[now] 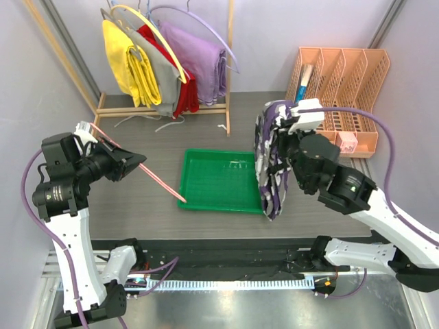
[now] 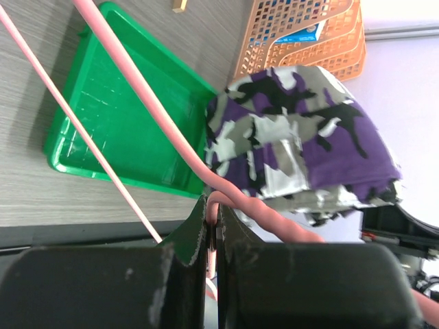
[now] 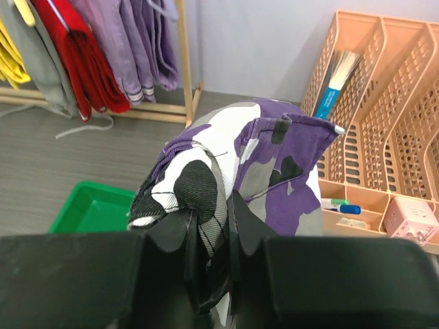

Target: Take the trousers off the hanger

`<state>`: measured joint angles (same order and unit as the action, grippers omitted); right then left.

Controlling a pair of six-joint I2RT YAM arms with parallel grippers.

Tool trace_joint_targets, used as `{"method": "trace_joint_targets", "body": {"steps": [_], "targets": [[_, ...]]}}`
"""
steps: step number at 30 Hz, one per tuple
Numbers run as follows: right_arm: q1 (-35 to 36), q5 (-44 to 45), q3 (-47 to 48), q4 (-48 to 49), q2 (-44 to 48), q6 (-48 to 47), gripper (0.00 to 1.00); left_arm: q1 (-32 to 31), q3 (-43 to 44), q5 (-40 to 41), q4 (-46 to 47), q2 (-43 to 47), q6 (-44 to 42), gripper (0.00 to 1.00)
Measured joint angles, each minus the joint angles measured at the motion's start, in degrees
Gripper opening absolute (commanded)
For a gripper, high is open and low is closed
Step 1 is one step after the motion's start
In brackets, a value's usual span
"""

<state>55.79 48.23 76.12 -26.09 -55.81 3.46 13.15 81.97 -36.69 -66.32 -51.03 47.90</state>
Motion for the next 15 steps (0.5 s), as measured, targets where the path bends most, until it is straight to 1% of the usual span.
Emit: {"method": "trace_joint_targets", "body": {"steps": [6, 11, 15], "targets": [[-0.04, -2.89, -4.44, 1.81, -4.76, 0.5, 0.01, 0.0, 0.33, -0.63, 0.26, 0.52, 1.14, 0.0], [-0.07, -10.32, -6.78, 2.43, -9.29, 5.25, 0.01, 0.0, 1.73, -0.76, 0.24, 1.11, 1.16, 0.0], [-0.02, -15.04, -7.82, 3.3, -10.58, 8.31, 0.01, 0.0, 2.25, -0.83, 0.22, 1.46, 1.18, 0.0]]}}
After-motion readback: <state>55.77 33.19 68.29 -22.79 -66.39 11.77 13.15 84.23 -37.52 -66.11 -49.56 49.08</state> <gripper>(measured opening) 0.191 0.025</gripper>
